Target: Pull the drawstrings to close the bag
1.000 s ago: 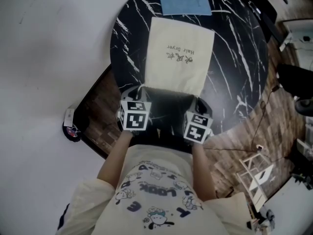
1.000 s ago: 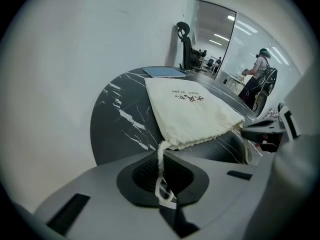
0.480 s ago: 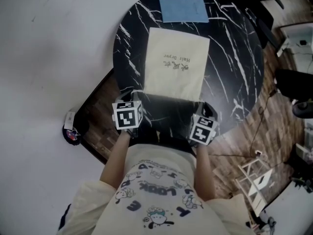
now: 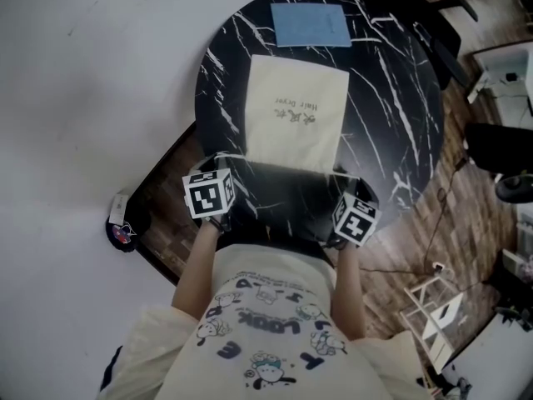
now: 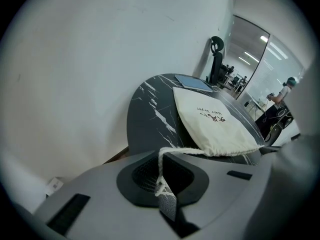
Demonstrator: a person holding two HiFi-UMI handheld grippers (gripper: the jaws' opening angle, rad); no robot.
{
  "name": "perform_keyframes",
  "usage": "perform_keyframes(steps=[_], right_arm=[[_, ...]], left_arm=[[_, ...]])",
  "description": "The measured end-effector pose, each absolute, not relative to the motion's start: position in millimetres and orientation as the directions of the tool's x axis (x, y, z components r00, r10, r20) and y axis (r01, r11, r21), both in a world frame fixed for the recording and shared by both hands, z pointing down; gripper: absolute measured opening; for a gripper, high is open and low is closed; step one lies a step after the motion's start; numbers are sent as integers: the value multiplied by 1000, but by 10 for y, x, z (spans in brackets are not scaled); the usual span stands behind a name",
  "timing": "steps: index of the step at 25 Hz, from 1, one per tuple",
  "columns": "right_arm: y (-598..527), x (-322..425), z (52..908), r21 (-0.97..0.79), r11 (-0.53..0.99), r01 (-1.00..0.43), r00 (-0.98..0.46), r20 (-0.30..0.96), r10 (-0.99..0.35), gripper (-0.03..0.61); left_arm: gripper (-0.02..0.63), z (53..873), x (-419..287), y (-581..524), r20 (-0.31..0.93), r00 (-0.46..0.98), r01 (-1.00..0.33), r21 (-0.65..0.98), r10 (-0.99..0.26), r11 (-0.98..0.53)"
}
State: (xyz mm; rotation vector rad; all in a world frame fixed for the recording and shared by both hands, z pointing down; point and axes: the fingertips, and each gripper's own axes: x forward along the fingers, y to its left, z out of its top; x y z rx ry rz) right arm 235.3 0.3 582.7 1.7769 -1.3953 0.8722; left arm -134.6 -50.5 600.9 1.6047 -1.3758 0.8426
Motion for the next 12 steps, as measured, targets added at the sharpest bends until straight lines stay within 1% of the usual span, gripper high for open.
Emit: perform_keyframes(steps=[5,8,10,12], right_arm=[[38,2512,5801,79,-270,-960,211,837,-505,23],[109,2635,5805,107,-291,-951,244,840,-486,15],[111,2630,5818,108,-261,-959,229,839,-493,15],[96,2581,5841,87,-233,-969,197,839,-507,15]], left_arm=[[40,5981,-1448,-539,888,148,-988,153,-436,-25],[40,5969,-1574,-561,885,153,-986,167,-440,-7],[40,5929,-1527,-576,876,219,-975,217,-430,-53],[40,5892,-1409,-585,867,261,-965,228,-424,-128]])
